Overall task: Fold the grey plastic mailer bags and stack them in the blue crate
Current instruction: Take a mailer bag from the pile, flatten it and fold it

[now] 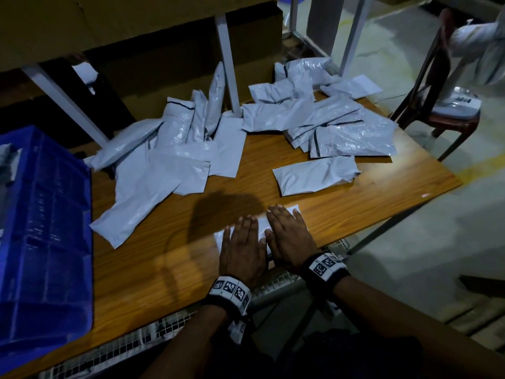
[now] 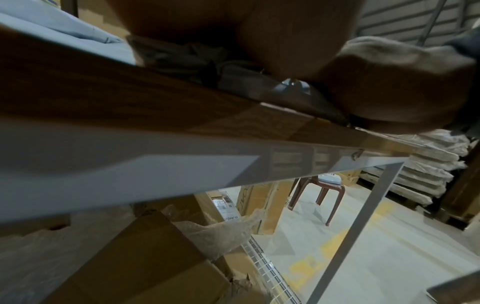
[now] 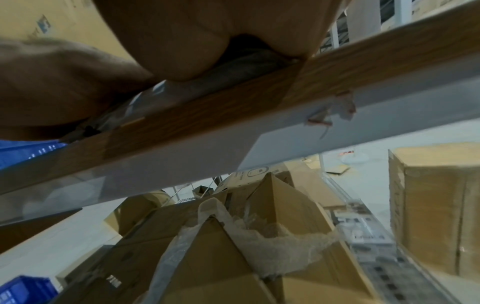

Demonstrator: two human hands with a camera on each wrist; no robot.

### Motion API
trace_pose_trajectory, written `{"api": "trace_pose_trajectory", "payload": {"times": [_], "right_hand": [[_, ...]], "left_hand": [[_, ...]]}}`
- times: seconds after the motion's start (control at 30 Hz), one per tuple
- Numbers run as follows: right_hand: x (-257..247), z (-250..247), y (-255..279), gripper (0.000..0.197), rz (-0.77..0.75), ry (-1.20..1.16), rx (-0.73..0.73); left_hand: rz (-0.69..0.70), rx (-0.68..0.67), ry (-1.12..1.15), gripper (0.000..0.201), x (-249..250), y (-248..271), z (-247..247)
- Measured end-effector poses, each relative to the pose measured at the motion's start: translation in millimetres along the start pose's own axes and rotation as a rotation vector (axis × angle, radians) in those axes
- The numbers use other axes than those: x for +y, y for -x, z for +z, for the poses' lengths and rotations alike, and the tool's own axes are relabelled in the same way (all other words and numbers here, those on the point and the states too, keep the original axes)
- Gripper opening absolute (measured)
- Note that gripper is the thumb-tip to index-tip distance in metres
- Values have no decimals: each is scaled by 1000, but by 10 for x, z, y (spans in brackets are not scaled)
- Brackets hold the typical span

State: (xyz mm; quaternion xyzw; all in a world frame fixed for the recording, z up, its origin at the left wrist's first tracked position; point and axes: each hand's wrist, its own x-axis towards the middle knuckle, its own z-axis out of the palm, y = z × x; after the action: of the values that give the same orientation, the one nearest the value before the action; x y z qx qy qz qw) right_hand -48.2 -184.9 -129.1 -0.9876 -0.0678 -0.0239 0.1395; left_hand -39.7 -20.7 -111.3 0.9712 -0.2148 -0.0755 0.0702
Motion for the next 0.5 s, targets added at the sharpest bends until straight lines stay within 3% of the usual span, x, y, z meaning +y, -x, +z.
{"api": "trace_pose_trajectory", "payload": {"times": [0.5], "right_hand": [[3,21,-3,61,14,-7,-23]], "left_hand": [[-13,43,-19,65,10,-13,65]]}}
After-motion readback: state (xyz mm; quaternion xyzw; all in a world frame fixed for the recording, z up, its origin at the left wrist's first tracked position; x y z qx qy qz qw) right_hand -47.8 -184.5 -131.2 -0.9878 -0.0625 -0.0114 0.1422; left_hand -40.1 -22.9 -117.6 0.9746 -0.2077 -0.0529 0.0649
